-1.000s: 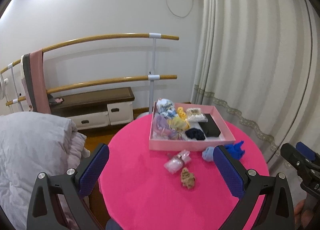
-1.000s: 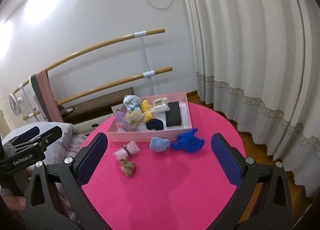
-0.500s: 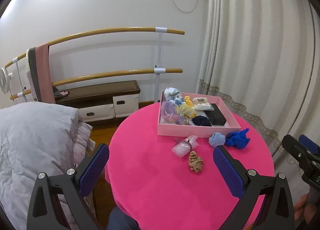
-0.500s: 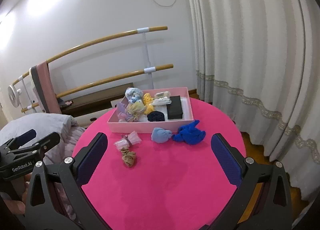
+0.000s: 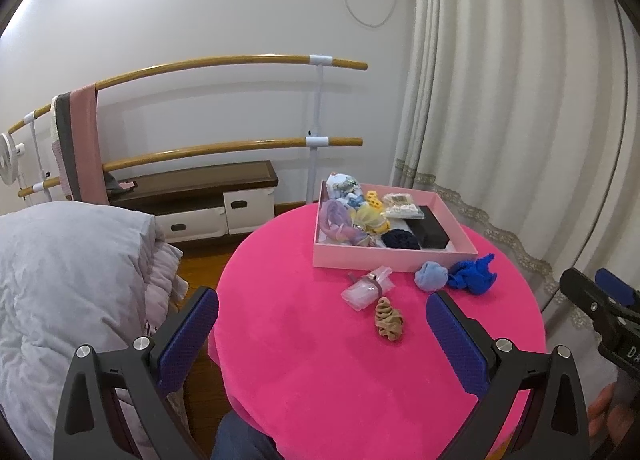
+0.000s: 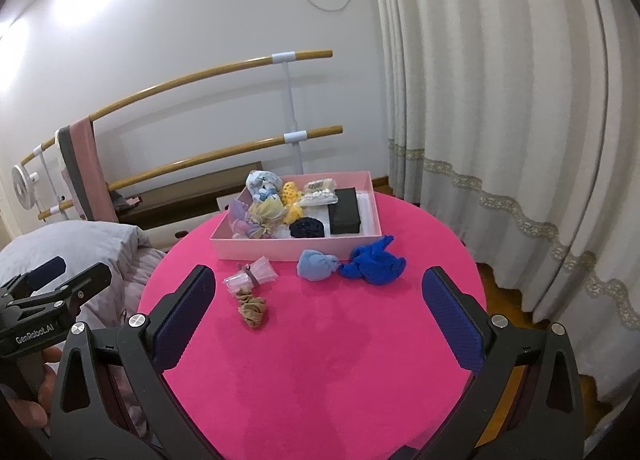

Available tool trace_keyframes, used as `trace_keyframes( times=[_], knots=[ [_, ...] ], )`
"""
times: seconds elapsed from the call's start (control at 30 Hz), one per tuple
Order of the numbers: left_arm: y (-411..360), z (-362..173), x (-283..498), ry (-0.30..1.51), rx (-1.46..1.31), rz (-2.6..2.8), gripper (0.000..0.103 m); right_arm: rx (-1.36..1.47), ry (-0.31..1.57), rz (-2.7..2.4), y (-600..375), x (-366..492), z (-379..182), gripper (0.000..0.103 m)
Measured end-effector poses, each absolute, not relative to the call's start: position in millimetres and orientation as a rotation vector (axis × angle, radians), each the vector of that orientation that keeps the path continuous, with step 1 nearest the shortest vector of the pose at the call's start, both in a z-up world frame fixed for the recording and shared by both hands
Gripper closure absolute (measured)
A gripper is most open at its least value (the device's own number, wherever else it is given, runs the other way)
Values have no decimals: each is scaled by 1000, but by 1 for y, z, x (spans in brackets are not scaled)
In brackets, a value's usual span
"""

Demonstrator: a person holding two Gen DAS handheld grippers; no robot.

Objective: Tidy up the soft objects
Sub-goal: 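Reach the left tool to the beige scrunchie while the right tool reaches the blue knitted sock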

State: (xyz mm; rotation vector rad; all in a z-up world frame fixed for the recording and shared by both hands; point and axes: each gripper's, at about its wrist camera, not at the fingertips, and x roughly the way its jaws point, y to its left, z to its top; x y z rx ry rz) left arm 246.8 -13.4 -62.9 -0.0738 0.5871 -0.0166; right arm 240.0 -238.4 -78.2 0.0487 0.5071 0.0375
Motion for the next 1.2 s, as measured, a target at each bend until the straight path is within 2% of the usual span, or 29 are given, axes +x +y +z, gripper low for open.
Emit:
trace_keyframes(
  times=[0.63, 1.2],
  knots=[
    [-34, -97, 286, 691, -40, -36, 0, 72, 599, 16, -262, 268, -110, 0],
    [-83, -185, 392, 882, -18, -61, 0, 112, 760, -14, -300, 333, -174, 0]
  ],
)
